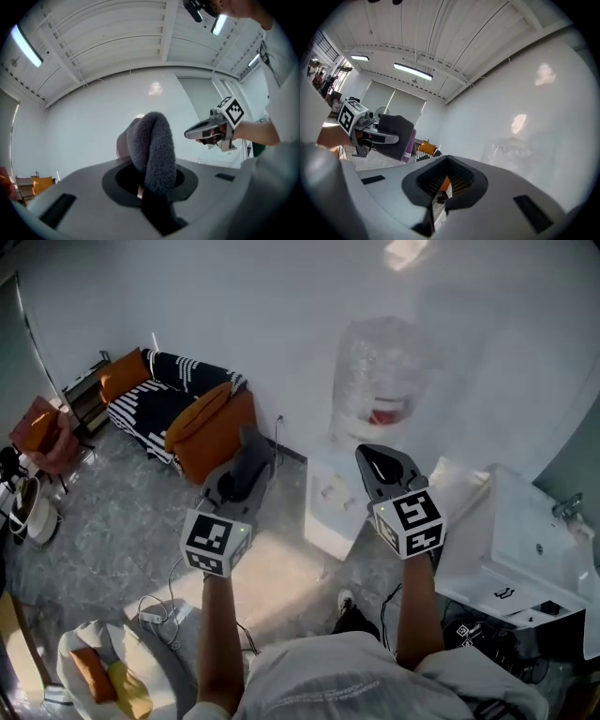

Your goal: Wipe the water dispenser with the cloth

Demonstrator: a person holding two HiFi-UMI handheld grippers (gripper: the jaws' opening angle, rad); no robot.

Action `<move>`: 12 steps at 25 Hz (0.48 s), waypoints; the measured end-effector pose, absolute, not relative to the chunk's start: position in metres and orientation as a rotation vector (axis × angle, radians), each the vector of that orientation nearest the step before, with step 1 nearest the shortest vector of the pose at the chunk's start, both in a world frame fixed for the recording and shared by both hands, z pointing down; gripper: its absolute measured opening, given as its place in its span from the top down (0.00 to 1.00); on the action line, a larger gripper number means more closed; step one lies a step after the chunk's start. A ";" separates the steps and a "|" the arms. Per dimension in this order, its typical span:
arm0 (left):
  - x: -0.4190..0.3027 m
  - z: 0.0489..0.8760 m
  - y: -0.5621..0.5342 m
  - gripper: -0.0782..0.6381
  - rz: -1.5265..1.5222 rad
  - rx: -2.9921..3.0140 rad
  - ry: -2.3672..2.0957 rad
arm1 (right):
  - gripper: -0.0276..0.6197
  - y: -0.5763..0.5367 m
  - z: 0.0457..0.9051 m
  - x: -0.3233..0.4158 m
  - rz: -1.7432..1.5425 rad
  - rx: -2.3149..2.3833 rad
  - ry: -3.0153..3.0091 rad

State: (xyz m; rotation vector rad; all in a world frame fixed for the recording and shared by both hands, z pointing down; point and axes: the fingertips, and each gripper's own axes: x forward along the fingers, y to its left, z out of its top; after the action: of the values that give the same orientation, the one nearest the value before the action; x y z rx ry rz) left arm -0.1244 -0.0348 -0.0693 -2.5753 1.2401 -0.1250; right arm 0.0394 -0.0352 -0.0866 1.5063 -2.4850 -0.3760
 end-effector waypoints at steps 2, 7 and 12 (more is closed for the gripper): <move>-0.126 -0.074 -0.024 0.78 -0.145 -2.551 1.224 | 0.94 -0.028 -0.094 0.035 -0.410 1.508 -2.485; -0.135 -0.078 -0.012 0.78 -0.155 -2.515 1.244 | 0.94 -0.019 -0.096 0.024 -0.437 1.479 -2.500; -0.146 -0.075 -0.010 0.78 -0.172 -2.517 1.258 | 0.94 -0.017 -0.096 0.015 -0.443 1.464 -2.508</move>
State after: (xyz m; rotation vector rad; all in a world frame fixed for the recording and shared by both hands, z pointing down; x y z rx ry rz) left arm -0.1464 -0.0104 -0.0750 -2.5174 1.2583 -0.1719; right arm 0.0145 -0.0168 -0.0963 1.4641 -2.5079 -0.4428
